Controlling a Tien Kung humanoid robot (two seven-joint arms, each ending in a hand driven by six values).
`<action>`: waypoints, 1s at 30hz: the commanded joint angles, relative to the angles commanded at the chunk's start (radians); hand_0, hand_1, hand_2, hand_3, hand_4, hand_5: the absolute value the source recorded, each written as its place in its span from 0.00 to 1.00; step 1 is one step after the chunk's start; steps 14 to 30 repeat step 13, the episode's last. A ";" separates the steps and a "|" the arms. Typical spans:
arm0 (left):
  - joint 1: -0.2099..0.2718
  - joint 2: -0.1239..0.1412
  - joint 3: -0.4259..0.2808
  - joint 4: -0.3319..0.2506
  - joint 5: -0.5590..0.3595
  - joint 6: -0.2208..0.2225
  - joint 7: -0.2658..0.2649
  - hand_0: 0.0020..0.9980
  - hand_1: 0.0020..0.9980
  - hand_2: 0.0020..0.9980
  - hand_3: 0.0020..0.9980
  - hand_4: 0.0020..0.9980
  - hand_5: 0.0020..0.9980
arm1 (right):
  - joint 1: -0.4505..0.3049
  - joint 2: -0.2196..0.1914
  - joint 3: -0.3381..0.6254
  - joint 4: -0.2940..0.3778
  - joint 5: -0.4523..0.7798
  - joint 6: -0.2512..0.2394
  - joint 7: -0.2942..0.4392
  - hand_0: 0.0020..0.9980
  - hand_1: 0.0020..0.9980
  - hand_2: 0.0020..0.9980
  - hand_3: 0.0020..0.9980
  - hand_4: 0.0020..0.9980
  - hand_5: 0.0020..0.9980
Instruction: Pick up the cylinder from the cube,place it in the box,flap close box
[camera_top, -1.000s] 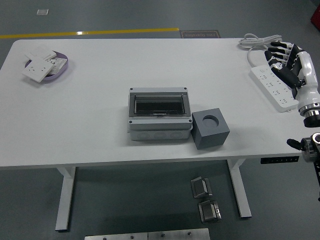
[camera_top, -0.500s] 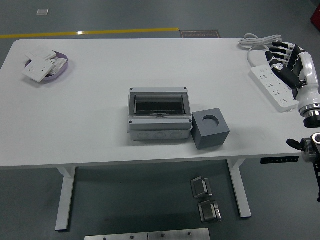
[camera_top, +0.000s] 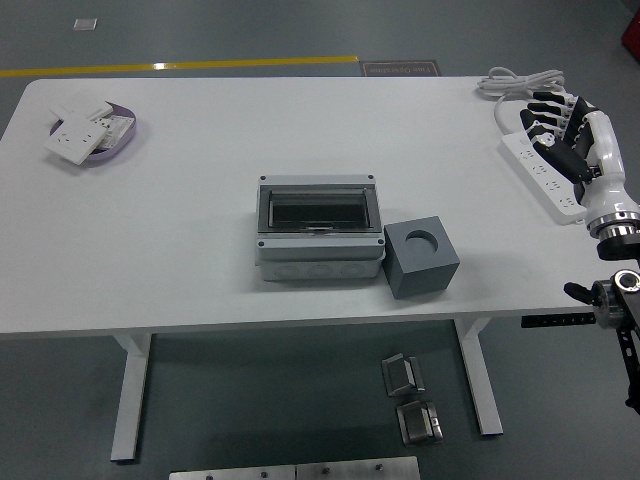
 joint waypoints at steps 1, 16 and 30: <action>0.000 0.001 -0.001 0.000 0.001 0.000 0.000 0.57 0.62 0.60 0.62 0.64 0.17 | -0.001 0.001 -0.001 0.001 -0.002 0.000 -0.001 0.62 0.67 0.68 0.68 0.75 0.35; 0.025 0.013 0.009 0.000 -0.019 0.000 -0.008 0.57 0.62 0.60 0.62 0.64 0.17 | 0.003 -0.006 -0.025 -0.014 0.002 0.019 0.010 0.63 0.67 0.68 0.68 0.75 0.34; 0.025 0.013 0.009 0.000 -0.019 0.000 -0.008 0.57 0.62 0.60 0.62 0.64 0.17 | 0.003 -0.006 -0.025 -0.014 0.002 0.019 0.010 0.63 0.67 0.68 0.68 0.75 0.34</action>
